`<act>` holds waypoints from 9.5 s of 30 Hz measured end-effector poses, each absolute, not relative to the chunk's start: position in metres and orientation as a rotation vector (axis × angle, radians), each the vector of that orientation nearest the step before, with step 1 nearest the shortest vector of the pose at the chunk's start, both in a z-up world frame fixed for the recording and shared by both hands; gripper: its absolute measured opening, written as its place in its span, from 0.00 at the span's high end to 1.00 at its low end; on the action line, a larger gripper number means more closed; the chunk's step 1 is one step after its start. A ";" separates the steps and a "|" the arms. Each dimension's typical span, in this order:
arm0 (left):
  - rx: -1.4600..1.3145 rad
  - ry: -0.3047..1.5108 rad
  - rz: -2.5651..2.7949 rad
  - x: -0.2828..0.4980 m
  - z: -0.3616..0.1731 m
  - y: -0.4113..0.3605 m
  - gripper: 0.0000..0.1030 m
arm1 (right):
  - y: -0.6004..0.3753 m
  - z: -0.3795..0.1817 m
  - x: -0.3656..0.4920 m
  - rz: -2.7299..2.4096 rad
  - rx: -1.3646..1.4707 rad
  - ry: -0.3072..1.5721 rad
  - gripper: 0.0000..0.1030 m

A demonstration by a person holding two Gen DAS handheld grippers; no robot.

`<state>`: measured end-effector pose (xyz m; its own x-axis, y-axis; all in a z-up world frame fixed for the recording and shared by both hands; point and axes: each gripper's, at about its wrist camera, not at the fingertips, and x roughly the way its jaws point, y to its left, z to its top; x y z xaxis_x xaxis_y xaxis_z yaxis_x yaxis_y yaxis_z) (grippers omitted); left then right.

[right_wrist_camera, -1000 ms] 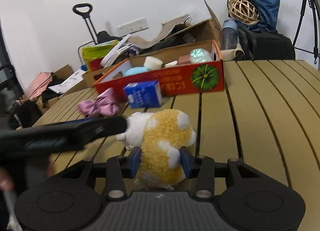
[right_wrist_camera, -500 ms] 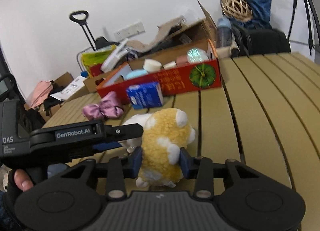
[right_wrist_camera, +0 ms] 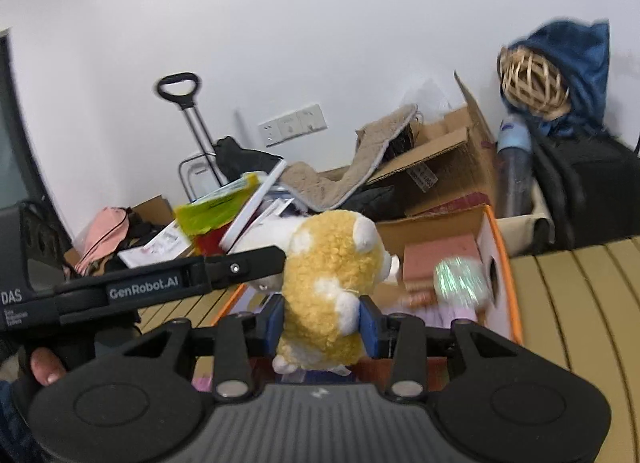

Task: Organize soft objects
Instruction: 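Carry the plush toy into the box and open the right gripper, then withdraw both grippers back over the table, then grasp the blue milk carton with the right gripper, then carry the milk carton into the box and open the right gripper, then withdraw both grippers back over the table, then grasp the lavender satin bow with the right gripper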

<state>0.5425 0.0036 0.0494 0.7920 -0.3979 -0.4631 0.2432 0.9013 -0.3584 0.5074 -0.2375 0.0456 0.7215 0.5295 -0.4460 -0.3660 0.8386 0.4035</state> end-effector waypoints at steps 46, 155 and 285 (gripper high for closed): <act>0.033 0.206 -0.077 0.135 0.165 0.024 0.05 | -0.238 0.182 0.186 0.315 -0.007 0.290 0.13; -0.481 0.675 -0.293 0.194 0.028 -0.002 0.84 | -0.248 0.022 0.195 0.404 0.469 0.687 0.82; -0.377 0.657 0.037 0.396 -0.046 0.104 0.45 | -0.110 -0.054 0.491 0.507 0.358 0.782 0.63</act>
<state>0.3964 0.1042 -0.0460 0.7939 -0.0846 -0.6021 -0.1511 0.9317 -0.3302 0.4915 -0.1099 -0.0543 0.6008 0.5554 -0.5750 -0.2981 0.8230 0.4835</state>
